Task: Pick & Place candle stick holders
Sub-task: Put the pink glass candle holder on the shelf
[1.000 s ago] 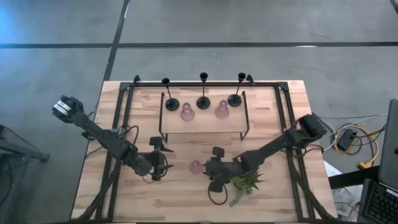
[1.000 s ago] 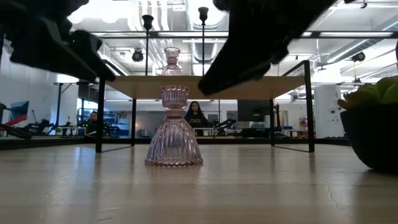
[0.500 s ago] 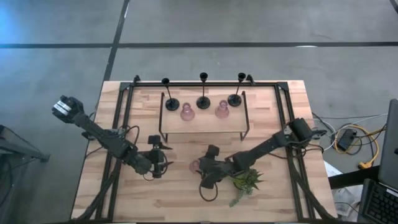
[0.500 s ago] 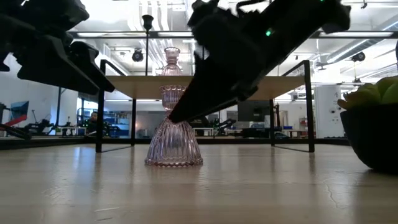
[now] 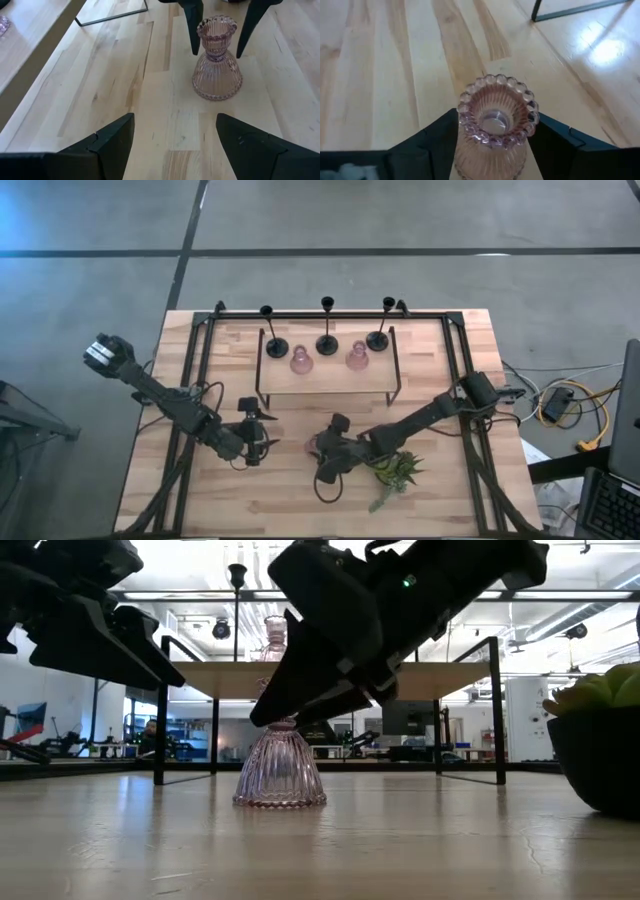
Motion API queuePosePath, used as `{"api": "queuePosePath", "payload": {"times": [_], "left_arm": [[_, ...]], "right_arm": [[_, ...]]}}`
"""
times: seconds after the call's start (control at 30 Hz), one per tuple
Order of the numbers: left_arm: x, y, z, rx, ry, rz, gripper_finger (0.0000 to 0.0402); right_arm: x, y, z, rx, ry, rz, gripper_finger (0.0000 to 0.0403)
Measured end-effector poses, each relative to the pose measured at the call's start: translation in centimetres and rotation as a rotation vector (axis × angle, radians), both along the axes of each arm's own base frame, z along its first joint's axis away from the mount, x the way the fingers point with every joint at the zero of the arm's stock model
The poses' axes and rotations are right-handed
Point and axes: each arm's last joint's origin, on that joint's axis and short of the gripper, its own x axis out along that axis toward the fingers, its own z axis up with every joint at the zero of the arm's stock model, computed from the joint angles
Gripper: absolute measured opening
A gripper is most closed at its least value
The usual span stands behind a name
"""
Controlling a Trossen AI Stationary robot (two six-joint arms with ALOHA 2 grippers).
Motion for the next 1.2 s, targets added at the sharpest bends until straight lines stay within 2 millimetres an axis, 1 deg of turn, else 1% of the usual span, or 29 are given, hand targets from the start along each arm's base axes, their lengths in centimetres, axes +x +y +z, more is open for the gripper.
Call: {"api": "queuePosePath", "payload": {"times": [0.3,0.4,0.63,0.73,0.8,0.97,1.03,1.13,1.2], "left_arm": [[0.0,0.0,0.0,0.001,0.001,0.001,0.0284],[0.0,0.0,0.0,0.001,0.000,0.002,0.0284],[0.0,0.1,-0.1,0.003,0.003,0.002,0.0284],[0.0,0.1,-0.1,0.004,0.005,0.002,0.0284],[-0.1,0.1,-0.1,0.006,0.009,0.002,0.0284],[-0.1,0.1,-0.1,0.007,0.009,0.002,0.0284],[0.0,0.1,-0.1,0.004,0.007,0.003,0.0284],[-0.1,0.1,-0.1,0.004,0.008,0.004,0.0284],[0.0,0.1,-0.1,0.003,0.007,0.003,0.0284]], "right_arm": [[0.1,-0.4,-0.4,0.036,-0.022,-0.093,0.0177],[0.3,-0.4,-0.9,0.057,-0.035,-0.115,0.0166],[1.4,-0.1,-1.9,0.096,-0.142,-0.134,0.0139],[1.4,-0.2,-2.0,0.095,-0.155,-0.162,0.0118],[1.3,-0.2,-1.9,0.101,-0.151,-0.177,0.0118],[0.8,-0.4,-0.8,0.132,-0.126,-0.208,0.0118],[0.4,-0.5,0.2,0.139,-0.094,-0.229,0.0118],[-0.1,-0.8,3.0,0.162,-0.070,-0.269,0.0118],[-0.4,-0.9,5.4,0.169,-0.079,-0.288,0.0118]]}}
